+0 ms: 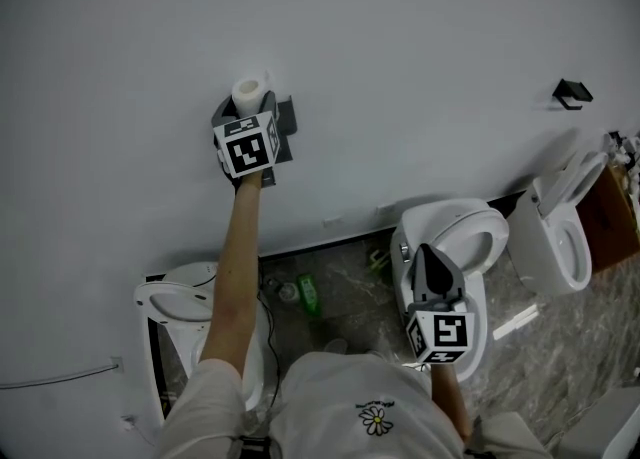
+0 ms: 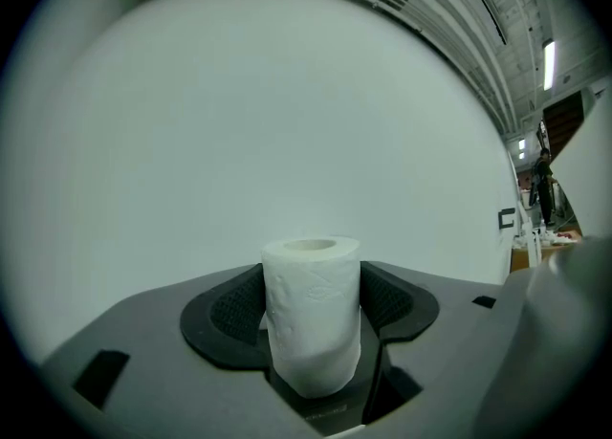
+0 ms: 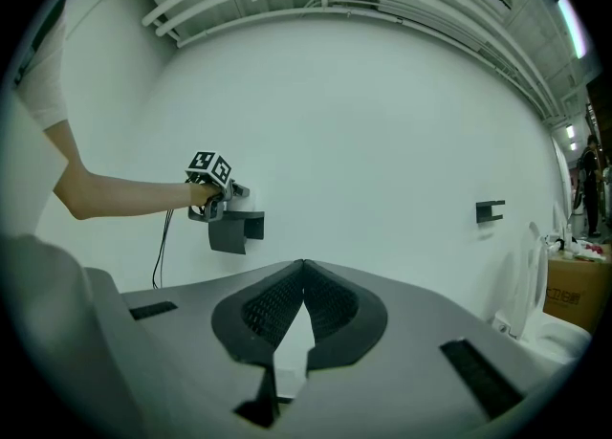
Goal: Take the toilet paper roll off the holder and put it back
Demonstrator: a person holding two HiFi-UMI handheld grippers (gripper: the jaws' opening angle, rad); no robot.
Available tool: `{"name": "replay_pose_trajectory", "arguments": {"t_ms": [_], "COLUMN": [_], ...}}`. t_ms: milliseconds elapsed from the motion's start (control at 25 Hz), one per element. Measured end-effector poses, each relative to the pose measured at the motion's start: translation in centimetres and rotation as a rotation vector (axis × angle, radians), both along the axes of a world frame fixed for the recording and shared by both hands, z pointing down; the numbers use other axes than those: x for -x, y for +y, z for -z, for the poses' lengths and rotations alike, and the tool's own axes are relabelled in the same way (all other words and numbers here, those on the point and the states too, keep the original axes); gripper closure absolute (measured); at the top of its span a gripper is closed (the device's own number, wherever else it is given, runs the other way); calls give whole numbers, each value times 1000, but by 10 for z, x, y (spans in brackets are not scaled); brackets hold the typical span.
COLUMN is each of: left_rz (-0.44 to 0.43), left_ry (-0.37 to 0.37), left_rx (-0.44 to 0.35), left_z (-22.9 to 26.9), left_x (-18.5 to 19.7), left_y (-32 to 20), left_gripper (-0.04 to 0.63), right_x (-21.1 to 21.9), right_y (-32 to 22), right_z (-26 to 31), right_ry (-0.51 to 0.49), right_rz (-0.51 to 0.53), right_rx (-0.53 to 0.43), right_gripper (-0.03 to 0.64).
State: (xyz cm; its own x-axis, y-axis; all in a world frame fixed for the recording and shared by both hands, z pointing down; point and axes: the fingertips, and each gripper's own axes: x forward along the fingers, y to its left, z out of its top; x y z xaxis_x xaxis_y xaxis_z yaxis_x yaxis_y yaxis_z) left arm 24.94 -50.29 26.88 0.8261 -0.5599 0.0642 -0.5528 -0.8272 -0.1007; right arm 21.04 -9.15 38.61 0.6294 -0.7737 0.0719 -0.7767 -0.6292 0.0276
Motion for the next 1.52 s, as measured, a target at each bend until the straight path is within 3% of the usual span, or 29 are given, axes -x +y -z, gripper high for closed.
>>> {"name": "replay_pose_trajectory", "arguments": {"t_ms": [360, 600, 720, 1080, 1320, 1520], "left_rz": [-11, -81, -118, -184, -181, -188], "left_ry": [-14, 75, 121, 298, 328, 342], "left_rx": [-42, -89, -149, -268, -296, -263], "left_z": [11, 58, 85, 130, 114, 86], "left_x": [1, 9, 20, 93, 140, 162], "left_y": [11, 43, 64, 132, 172, 202], "left_gripper": [291, 293, 293, 293, 293, 293], "right_x": [0, 0, 1, 17, 31, 42], "right_y": [-3, -4, -10, -30, -46, -58], "right_z": [14, 26, 34, 53, 64, 72], "right_ry": [34, 58, 76, 117, 154, 179], "right_rz": [16, 23, 38, 116, 175, 228], "right_rx": [-26, -59, -70, -111, -130, -139], "right_gripper": [609, 608, 608, 609, 609, 609]}}
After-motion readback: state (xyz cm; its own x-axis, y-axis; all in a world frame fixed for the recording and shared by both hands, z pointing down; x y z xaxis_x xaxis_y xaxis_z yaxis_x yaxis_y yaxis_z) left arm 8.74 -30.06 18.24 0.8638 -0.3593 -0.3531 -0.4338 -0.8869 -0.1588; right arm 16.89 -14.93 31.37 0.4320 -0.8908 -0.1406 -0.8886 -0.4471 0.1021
